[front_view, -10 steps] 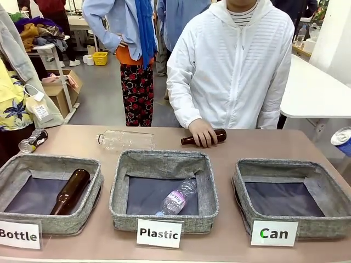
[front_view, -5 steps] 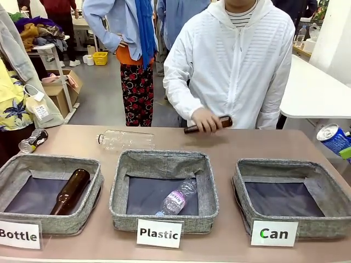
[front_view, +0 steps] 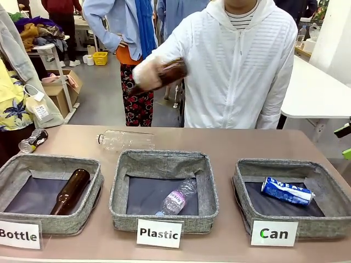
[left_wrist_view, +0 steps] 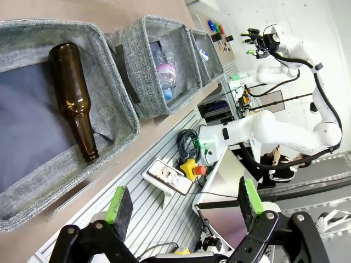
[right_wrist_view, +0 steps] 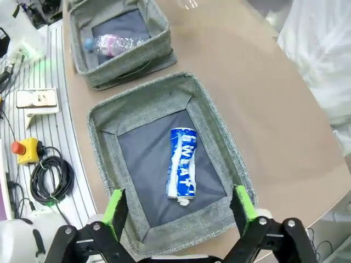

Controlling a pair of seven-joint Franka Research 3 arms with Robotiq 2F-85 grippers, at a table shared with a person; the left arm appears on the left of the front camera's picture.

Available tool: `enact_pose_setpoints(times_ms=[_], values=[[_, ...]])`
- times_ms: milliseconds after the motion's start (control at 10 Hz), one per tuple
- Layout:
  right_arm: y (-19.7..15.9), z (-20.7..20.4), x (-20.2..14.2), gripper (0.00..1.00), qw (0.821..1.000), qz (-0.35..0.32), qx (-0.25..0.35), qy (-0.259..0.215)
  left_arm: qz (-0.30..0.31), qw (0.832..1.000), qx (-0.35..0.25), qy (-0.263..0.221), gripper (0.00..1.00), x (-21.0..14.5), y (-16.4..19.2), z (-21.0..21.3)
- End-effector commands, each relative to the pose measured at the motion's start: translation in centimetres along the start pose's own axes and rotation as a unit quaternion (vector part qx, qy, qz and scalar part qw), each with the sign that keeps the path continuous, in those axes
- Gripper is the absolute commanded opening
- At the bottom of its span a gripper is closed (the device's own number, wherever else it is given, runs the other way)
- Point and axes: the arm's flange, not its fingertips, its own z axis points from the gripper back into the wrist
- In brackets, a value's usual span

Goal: Sort the can waste into the basket.
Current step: Pick up the can waste from the table and place it in the right Fabric basket.

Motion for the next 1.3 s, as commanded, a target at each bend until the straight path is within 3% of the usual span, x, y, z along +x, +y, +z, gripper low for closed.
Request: enact_pose_setpoints(times_ms=[0,100,200,400,600,700,800,900,1000,1100,1200], values=[[-1.2,-0.6,0.7,1.00,0.998,-0.035,0.025,-0.044,0.000,1.000,0.000,0.000,1.00,0.0,0.0,0.0],[-1.7,-1.0,1.0,1.00,0.992,-0.078,0.064,-0.081,-0.008,0.998,-0.061,-0.030,1.00,0.2,-2.8,4.6],[-2.1,-1.3,0.9,1.00,0.981,-0.107,0.088,-0.133,-0.021,0.994,-0.080,-0.077,1.00,0.1,-4.8,9.4],[-3.4,-2.1,0.7,1.00,0.930,-0.223,0.141,-0.258,-0.030,0.984,-0.110,-0.140,1.00,-0.9,-6.2,17.7],[-4.2,-3.0,-1.1,1.00,0.902,-0.258,0.258,-0.231,-0.026,0.973,-0.160,-0.162,1.00,-2.9,-5.1,22.6],[-4.0,-3.3,-2.3,1.00,0.901,-0.225,0.324,-0.179,-0.022,0.972,-0.161,-0.170,1.00,-3.1,-4.2,23.8],[-3.3,-3.7,-3.8,1.00,0.882,-0.250,0.383,-0.116,-0.018,0.968,-0.181,-0.170,1.00,-2.7,-3.4,24.3],[-2.7,-3.9,-5.4,1.00,0.868,-0.297,0.389,-0.084,-0.008,0.967,-0.176,-0.184,1.00,-3.0,-2.6,24.4],[-2.3,-3.6,-6.1,1.00,0.858,-0.340,0.372,-0.093,-0.007,0.967,-0.178,-0.184,1.00,-3.5,-2.5,24.2],[-2.5,-4.0,-6.2,1.00,0.863,-0.370,0.328,-0.104,-0.007,0.969,-0.173,-0.177,1.00,-2.6,-2.5,23.8],[-1.8,-5.2,-6.4,1.00,0.862,-0.302,0.389,-0.124,-0.011,0.971,-0.167,-0.170,1.00,-2.1,-2.8,22.9]])
